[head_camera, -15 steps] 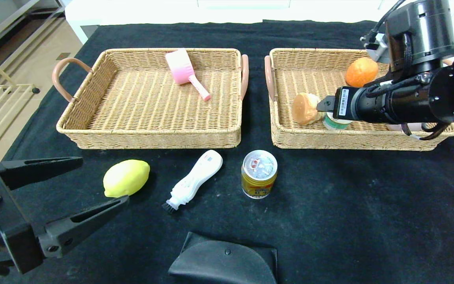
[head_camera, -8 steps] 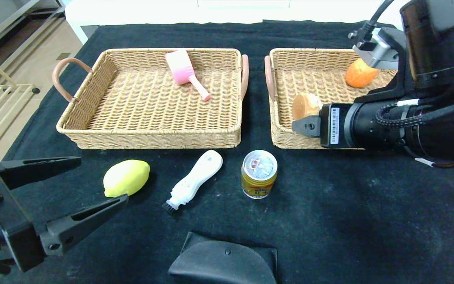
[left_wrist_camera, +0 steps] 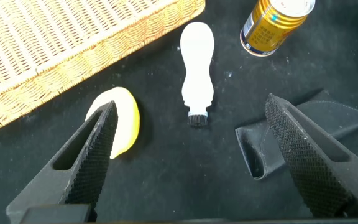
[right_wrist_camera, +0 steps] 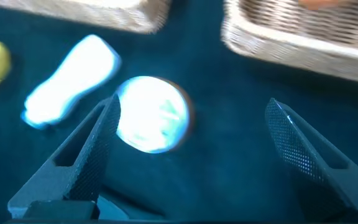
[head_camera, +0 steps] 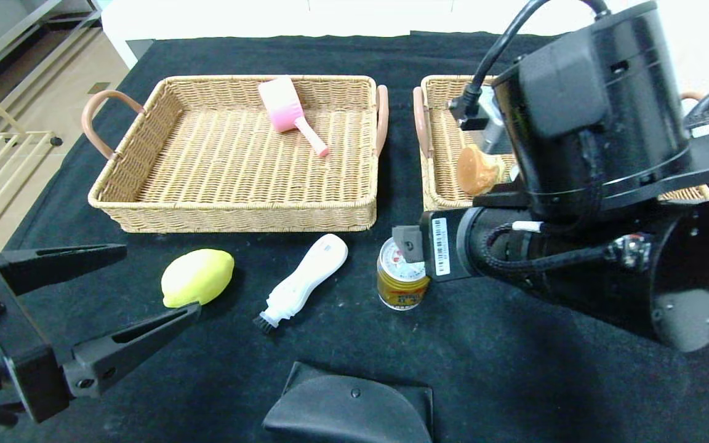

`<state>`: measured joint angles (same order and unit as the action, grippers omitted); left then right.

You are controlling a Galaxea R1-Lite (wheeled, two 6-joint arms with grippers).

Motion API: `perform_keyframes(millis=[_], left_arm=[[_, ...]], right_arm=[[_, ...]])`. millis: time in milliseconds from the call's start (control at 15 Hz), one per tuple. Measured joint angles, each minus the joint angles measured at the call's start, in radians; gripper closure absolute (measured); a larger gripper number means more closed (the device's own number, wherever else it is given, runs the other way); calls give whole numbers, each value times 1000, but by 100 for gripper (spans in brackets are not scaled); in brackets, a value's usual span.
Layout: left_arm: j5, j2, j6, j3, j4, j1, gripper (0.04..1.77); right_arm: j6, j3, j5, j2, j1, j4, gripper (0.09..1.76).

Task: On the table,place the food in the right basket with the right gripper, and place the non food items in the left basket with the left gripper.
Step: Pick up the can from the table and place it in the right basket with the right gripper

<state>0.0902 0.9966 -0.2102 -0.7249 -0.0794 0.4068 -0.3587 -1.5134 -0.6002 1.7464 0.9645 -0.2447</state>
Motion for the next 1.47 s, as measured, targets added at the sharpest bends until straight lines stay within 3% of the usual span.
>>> perform_keyframes(millis=[467, 1467], left_arm=[[0, -11, -2, -5, -1, -6, 9], [1, -13, -9, -2, -1, -7, 9]], right_arm=[[-1, -43, -54, 107, 32, 56, 15], [0, -47, -57, 200, -4, 71, 15]])
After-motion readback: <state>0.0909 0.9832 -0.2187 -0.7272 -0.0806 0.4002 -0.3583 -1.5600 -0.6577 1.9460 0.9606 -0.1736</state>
